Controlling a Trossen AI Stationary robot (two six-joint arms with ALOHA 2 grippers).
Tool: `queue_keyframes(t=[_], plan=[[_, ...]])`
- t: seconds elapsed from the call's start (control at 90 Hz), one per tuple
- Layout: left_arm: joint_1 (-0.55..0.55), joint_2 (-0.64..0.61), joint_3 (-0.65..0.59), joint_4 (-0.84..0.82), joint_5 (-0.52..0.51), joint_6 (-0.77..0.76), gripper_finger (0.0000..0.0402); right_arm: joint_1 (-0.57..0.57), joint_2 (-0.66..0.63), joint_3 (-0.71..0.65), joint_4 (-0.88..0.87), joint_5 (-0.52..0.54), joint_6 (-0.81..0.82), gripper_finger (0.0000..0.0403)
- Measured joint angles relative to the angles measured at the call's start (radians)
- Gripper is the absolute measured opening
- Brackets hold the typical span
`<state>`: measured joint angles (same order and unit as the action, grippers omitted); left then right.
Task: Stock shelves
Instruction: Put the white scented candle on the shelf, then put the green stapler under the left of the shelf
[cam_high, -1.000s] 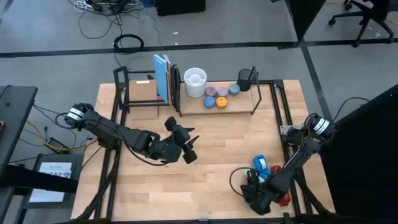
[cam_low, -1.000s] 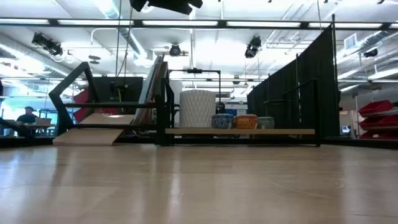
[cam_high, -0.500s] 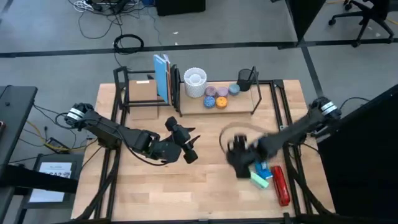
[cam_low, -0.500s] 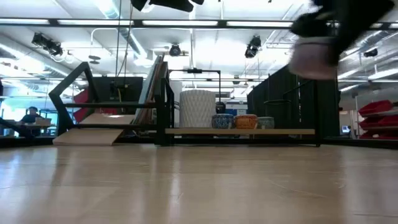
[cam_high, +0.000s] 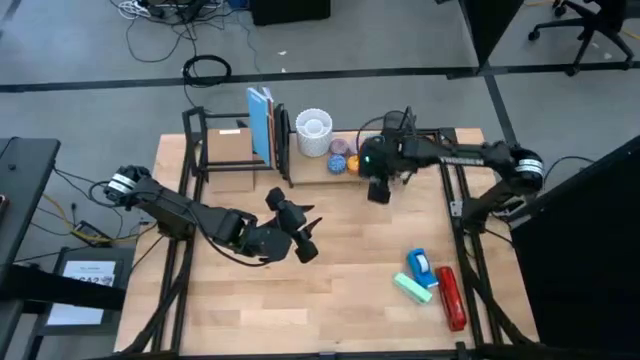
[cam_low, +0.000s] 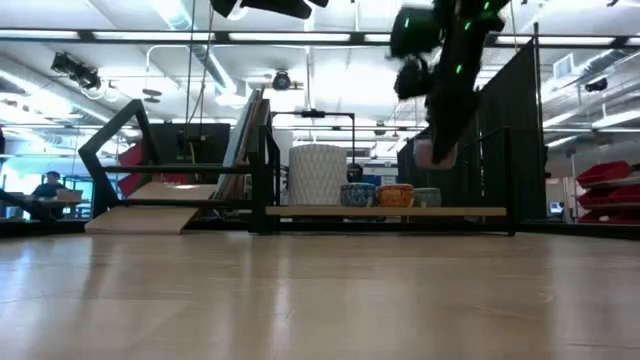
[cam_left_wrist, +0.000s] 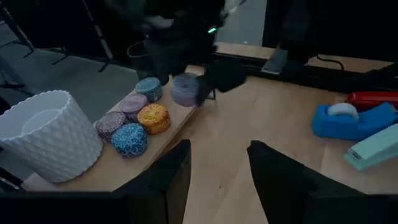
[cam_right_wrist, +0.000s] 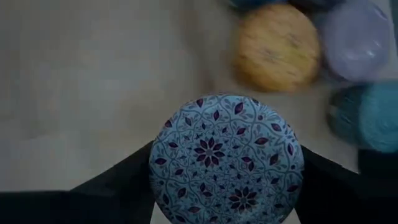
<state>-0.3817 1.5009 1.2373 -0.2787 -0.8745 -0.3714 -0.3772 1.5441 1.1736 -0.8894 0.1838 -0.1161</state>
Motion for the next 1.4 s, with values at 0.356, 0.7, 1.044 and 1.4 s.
queue_keyframes(t=[0.356,0.7,1.044,1.4], plan=[[0.0,0.0,0.0,0.005,0.0,0.0,0.0142,-0.125,0.123,0.0,0.071,-0.001,-0.07,0.0264],[0.0,0.0,0.0,0.006,0.0,0.0,0.0142,-0.122,0.004,-0.001,0.118,0.066,-0.055,0.0371],[0.0,0.0,0.0,0.007,0.0,0.0,0.0142,0.319,-0.308,-0.001,-0.01,0.06,-0.062,0.0342],[0.0,0.0,0.0,0.05,0.0,0.0,0.0142,0.881,-0.353,-0.001,-0.107,0.095,0.435,0.0336]])
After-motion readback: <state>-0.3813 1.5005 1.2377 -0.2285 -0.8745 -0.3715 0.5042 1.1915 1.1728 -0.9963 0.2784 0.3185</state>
